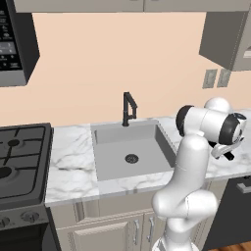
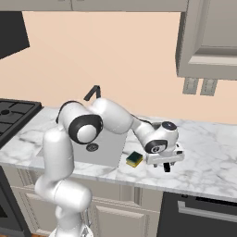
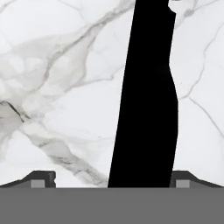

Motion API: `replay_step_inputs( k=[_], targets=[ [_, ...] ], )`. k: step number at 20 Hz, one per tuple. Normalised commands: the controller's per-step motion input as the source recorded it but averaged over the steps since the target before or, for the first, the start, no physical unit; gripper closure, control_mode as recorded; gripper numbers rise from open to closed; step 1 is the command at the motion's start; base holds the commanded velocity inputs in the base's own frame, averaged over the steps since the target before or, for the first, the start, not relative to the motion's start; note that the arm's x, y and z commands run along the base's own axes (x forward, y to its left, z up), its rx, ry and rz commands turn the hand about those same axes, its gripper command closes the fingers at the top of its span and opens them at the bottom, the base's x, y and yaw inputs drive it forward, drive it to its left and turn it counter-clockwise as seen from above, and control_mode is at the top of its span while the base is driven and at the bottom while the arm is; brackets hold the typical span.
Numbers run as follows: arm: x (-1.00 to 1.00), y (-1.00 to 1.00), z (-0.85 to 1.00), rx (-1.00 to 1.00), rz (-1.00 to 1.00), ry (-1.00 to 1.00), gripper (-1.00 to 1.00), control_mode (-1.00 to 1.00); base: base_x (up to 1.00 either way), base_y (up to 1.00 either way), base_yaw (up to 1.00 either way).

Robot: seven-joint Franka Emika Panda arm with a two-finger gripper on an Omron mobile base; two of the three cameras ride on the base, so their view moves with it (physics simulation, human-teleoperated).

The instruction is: Pick the pan and sponge and place them into the sink. Then turn on the water.

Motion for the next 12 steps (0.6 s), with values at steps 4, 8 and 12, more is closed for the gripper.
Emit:
replay_step_inputs(
  k=[4,8,12],
  targets=[
    [0.08,-0.01,-0.07,0.00,0.00,-0.01,1.00,-1.00,0.00,0.00,0.00],
    [0.01,-0.06,0.02,0.00,-0.01,-0.01,1.00,-1.00,0.00,0.00,0.00],
    [0.00,-0.01,0.12,0.01,-0.01,0.00,1.00,-1.00,0.00,0.00,0.00]
  ],
)
